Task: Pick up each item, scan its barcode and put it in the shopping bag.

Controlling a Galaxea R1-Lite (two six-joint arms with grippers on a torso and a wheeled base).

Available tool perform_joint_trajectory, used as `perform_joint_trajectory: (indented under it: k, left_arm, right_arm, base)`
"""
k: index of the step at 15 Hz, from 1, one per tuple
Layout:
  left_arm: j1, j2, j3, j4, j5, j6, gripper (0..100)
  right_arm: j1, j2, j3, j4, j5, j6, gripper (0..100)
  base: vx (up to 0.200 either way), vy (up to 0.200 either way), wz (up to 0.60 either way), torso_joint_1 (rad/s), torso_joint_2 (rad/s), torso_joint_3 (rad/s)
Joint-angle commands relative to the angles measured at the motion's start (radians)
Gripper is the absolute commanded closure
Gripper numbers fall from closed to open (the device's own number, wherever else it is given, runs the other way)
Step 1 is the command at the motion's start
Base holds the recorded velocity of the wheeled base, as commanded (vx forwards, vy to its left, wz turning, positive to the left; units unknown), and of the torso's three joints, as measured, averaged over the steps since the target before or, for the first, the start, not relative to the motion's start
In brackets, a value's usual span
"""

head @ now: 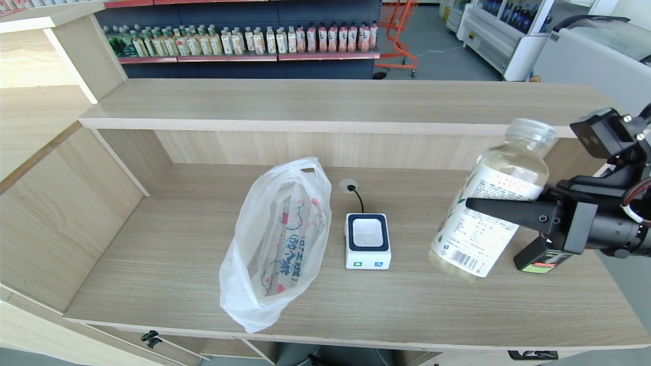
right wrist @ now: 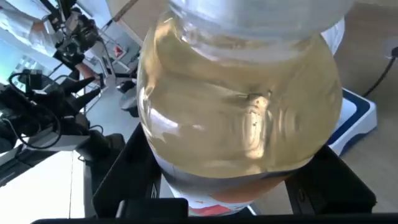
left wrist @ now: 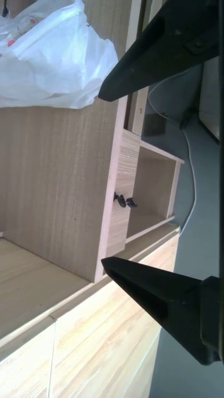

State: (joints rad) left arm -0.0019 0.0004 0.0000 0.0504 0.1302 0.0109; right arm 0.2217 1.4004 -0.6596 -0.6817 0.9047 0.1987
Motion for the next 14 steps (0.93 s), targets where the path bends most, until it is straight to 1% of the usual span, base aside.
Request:
perform_joint_trajectory:
  k: [1,4,7,14]
  left_arm:
    - [0.000,0.000,0.000,0.000,0.000,0.000,0]
    - [0.000,0.000,0.000,0.000,0.000,0.000,0]
    - [0.000,0.000,0.000,0.000,0.000,0.000,0]
    - [0.000,0.000,0.000,0.000,0.000,0.000,0]
  right_arm:
    - [0.085,-0.087,0.029,0.008,0.010,0.005,100]
    - [0.174,-0.100,0.038,0.013,0.008,0.013,100]
    - [0.211,-0.101,0.046,0.014,0.010,0.028,100]
    - [0.262,-0.097,0.048,0.014,0.007,0.050,100]
  base:
    - [0.000,0.000,0.00,0.000,0.00,0.000]
    - [0.000,0.000,0.00,0.000,0.00,0.000]
    - [0.000,0.000,0.00,0.000,0.00,0.000]
    - [0.000,0.000,0.00,0.000,0.00,0.000]
